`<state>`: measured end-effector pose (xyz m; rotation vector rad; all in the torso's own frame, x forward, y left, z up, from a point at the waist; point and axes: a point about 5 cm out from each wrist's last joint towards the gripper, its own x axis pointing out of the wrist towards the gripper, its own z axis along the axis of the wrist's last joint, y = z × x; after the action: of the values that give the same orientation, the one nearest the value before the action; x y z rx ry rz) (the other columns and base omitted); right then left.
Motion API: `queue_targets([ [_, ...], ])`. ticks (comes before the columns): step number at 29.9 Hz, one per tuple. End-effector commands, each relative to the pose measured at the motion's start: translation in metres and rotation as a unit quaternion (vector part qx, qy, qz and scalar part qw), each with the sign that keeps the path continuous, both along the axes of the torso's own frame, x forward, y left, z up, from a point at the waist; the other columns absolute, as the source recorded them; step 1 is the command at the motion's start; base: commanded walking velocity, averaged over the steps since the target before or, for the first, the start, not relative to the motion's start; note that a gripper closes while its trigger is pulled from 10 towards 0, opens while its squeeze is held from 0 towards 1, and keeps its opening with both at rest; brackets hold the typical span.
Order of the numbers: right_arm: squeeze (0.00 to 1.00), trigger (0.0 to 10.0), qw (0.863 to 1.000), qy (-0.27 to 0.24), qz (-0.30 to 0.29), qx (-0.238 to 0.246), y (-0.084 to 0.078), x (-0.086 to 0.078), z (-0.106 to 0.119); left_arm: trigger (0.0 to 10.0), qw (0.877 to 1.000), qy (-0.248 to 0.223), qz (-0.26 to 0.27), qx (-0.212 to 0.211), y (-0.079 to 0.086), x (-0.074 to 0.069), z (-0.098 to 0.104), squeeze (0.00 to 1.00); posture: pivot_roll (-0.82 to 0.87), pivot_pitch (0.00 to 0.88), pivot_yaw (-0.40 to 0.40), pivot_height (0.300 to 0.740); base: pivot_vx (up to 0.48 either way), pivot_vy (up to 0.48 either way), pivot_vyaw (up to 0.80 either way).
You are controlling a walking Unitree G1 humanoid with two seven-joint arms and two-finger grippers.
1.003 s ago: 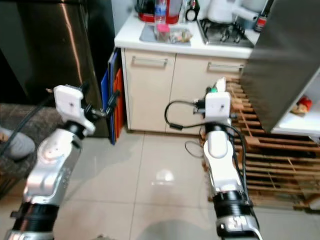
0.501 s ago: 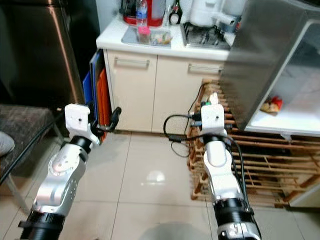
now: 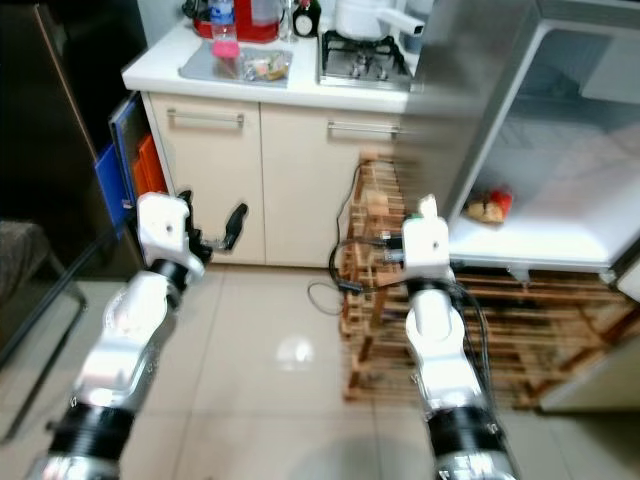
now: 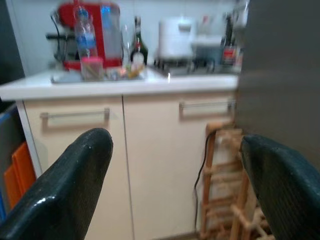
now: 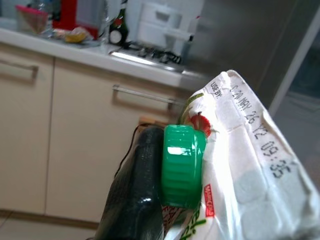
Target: Restocking fridge
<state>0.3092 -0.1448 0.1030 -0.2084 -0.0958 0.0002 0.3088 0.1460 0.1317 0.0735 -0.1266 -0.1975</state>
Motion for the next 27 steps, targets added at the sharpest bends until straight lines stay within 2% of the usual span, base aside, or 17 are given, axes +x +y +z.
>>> queue_targets([
  [1,0.0,0.0,1.0,-0.009,-0.015,-0.005,-0.01,0.002,0.005,10.0,1.0,-0.005,-0.02,0.0,-0.01,0.0,0.002,0.0,-0.09,0.0,-0.013,0.74,0.266,-0.398,0.0],
  [5,0.0,0.0,1.0,-0.009,-0.012,-0.004,-0.008,0.001,0.004,10.0,0.998,-0.021,-0.053,-0.017,-0.017,-0.004,0.007,0.0,-0.09,0.0,-0.014,0.74,0.266,-0.398,0.0],
  [9,0.0,0.0,1.0,-0.005,-0.011,-0.007,-0.009,0.0,0.002,10.0,0.997,-0.029,-0.068,-0.008,-0.02,-0.006,0.008,0.0,-0.09,0.0,-0.016,0.74,0.128,-0.41,0.0],
  [16,0.0,0.0,1.0,-0.003,-0.014,-0.011,-0.013,0.001,0.002,10.0,0.997,-0.029,-0.07,-0.01,-0.021,-0.005,0.009,0.0,-0.09,0.0,-0.018,0.74,0.137,-0.414,0.0],
  [17,0.0,0.0,1.0,-0.003,-0.015,-0.012,-0.014,0.001,0.002,10.0,0.997,-0.037,-0.062,0.011,-0.02,-0.004,0.01,0.0,-0.09,0.0,-0.019,0.74,0.0,-0.435,0.0],
  [19,0.0,0.0,1.0,-0.002,-0.016,-0.012,-0.014,0.001,0.002,10.0,0.997,-0.04,-0.062,0.022,-0.02,-0.003,0.01,0.0,-0.1,0.0,-0.018,0.74,0.0,-0.435,0.0],
  [27,0.0,0.0,1.0,-0.005,-0.014,-0.011,-0.012,0.003,0.003,10.0,0.998,-0.028,-0.054,0.005,-0.013,0.002,0.01,0.0,-0.09,0.0,-0.014,0.74,0.061,-0.429,0.0],
])
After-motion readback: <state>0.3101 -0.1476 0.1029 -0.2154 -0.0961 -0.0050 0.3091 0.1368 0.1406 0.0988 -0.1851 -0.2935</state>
